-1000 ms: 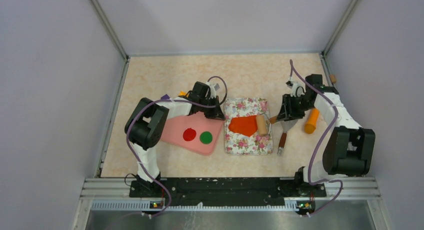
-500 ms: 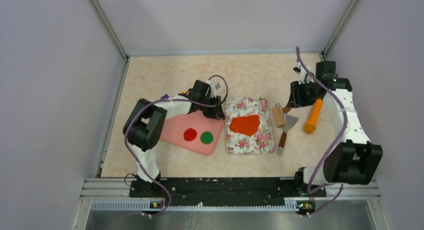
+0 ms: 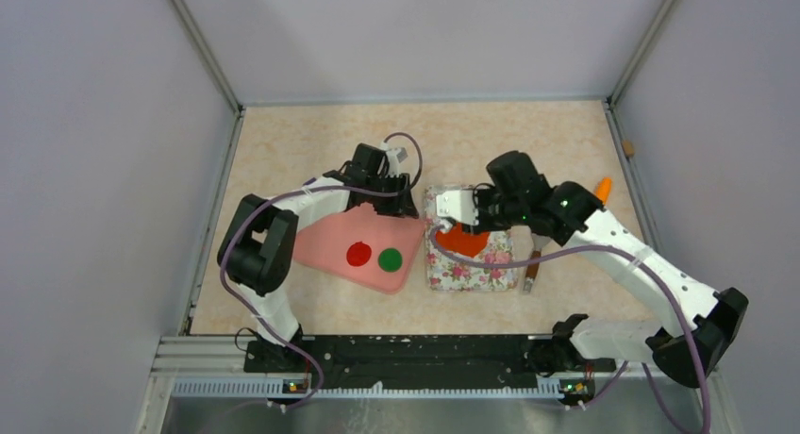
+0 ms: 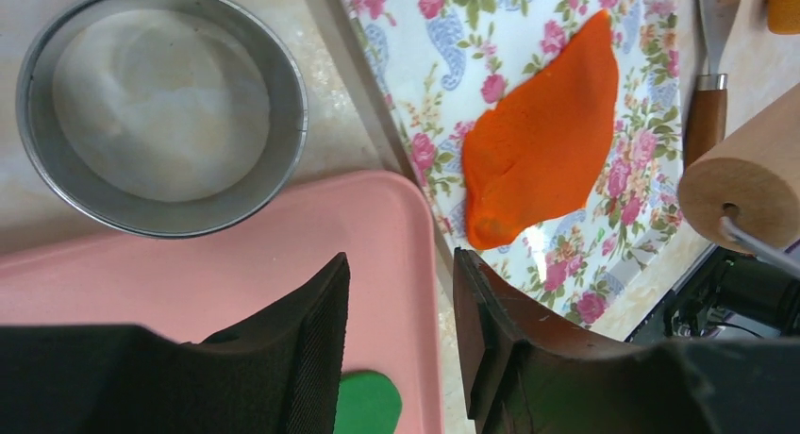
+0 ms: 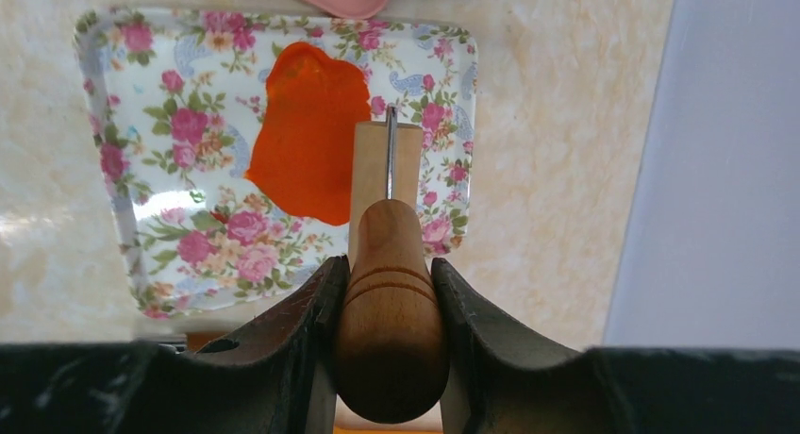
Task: Roll out the dumpling wrappers from the dough
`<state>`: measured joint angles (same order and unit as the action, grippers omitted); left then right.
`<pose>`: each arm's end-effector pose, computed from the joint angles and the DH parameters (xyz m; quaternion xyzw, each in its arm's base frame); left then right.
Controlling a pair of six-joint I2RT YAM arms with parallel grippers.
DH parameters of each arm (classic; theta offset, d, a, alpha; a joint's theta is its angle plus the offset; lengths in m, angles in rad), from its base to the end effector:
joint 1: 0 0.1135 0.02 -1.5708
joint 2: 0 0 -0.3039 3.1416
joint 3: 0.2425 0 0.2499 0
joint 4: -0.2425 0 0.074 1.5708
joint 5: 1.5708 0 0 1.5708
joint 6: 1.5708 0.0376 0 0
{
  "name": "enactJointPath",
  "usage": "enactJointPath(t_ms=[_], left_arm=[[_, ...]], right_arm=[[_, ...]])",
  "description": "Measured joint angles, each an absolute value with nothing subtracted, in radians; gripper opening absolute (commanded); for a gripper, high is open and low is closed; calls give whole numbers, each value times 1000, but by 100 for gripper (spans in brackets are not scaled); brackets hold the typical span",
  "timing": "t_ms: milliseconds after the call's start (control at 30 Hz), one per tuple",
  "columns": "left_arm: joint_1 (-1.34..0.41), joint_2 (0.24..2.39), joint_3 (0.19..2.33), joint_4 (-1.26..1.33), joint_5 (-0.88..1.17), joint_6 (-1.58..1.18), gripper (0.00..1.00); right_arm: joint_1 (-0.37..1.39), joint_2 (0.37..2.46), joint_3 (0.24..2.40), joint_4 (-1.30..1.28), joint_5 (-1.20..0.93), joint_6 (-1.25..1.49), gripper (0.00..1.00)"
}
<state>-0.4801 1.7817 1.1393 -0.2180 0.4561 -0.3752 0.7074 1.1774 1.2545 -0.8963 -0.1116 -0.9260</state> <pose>0.3330 -0.1921 0.2317 0.1264 0.9079 -0.3334 0.2204 0.1621 0.1441 0.3913 -0.6910 0.6209 0.0116 0.3699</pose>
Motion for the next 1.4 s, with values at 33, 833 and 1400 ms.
enactJointPath(t_ms=[33,833,1400], left_arm=[[-477,1790,1137,-217,459,-377,47],[-506,1996,1237,-159,542,-496,0],[-507,1996,1242,-152,537,-504,0]], right_arm=[[733,1177,1231,-885,-95,-968,0],[856,1219,985,-666,-148,-1302,0],[858,1274,875,-438,-101,-1300,0]])
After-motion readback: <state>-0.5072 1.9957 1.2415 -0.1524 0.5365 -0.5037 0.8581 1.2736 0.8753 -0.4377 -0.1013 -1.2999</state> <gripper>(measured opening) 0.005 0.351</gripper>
